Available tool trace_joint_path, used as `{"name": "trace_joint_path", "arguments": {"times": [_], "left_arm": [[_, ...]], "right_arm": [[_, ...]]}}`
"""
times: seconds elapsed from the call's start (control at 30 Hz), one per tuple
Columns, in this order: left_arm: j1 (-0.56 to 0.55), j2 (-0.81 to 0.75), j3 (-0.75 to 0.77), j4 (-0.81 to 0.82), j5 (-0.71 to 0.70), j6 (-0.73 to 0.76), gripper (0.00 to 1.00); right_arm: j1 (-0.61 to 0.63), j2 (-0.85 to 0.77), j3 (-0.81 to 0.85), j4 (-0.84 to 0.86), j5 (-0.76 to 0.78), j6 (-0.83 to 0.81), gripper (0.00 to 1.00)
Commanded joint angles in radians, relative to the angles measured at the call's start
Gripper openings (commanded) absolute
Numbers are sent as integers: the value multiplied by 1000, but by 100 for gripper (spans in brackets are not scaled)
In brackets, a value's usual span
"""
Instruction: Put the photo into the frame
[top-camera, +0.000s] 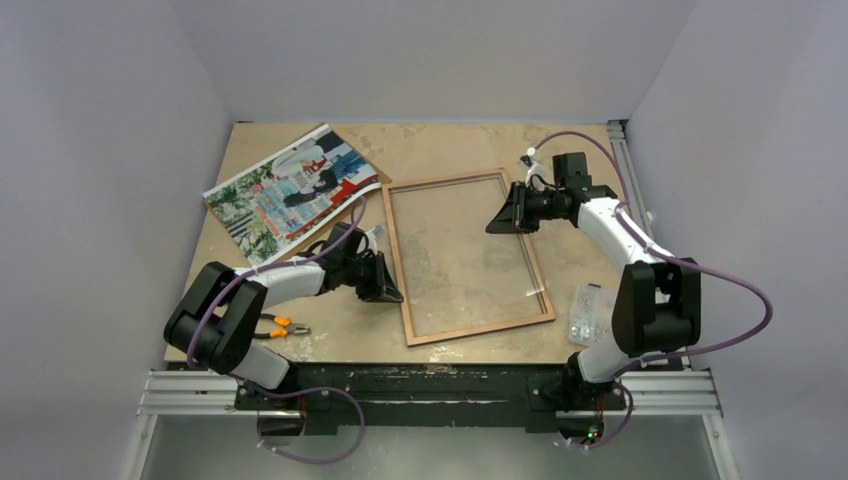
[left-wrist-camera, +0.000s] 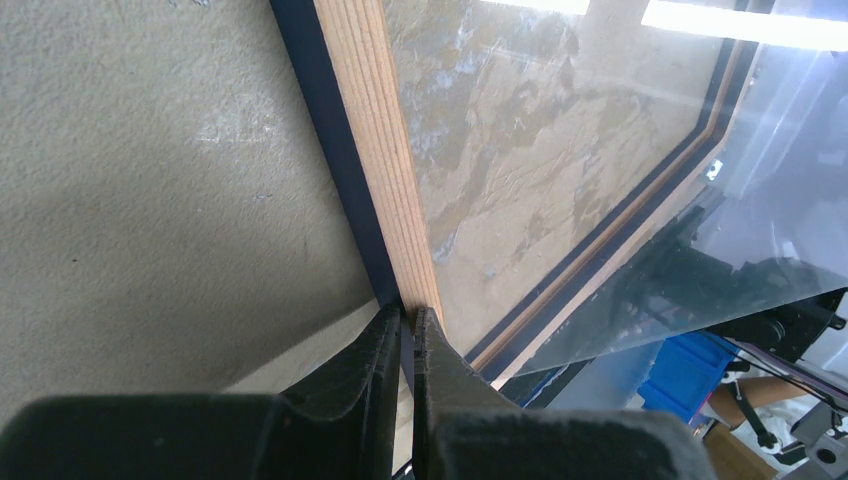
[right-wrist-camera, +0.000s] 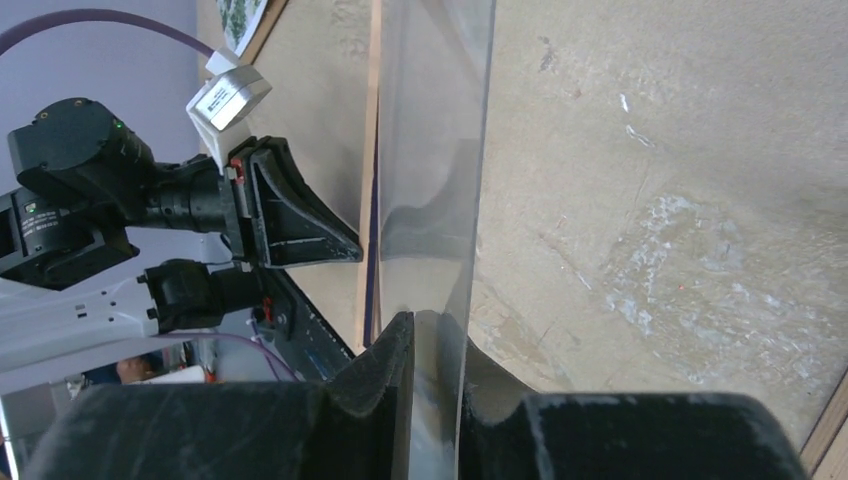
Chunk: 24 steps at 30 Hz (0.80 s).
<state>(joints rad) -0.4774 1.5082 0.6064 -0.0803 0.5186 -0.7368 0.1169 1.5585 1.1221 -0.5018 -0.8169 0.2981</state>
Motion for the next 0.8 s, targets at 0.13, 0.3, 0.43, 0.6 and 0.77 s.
{"name": "trace_joint_path", "arguments": {"times": [0.13, 0.3, 0.43, 0.6, 0.77], "left_arm": [[-19, 77, -58, -102, -153, 78, 0], [-19, 79, -58, -101, -153, 78, 0], [-19, 78, -58, -101, -151, 77, 0], [-20, 79, -59, -99, -152, 77, 0], [-20, 77, -59, -100, -151, 77, 0]], "right_arm": [[26, 41, 9, -21, 27, -33, 22], [27, 45, -22, -11, 57, -31, 27], [27, 45, -27, -33, 107, -42, 30], [27, 40, -9, -56, 147, -52, 30], [27, 57, 7, -71, 156, -66, 30]]}}
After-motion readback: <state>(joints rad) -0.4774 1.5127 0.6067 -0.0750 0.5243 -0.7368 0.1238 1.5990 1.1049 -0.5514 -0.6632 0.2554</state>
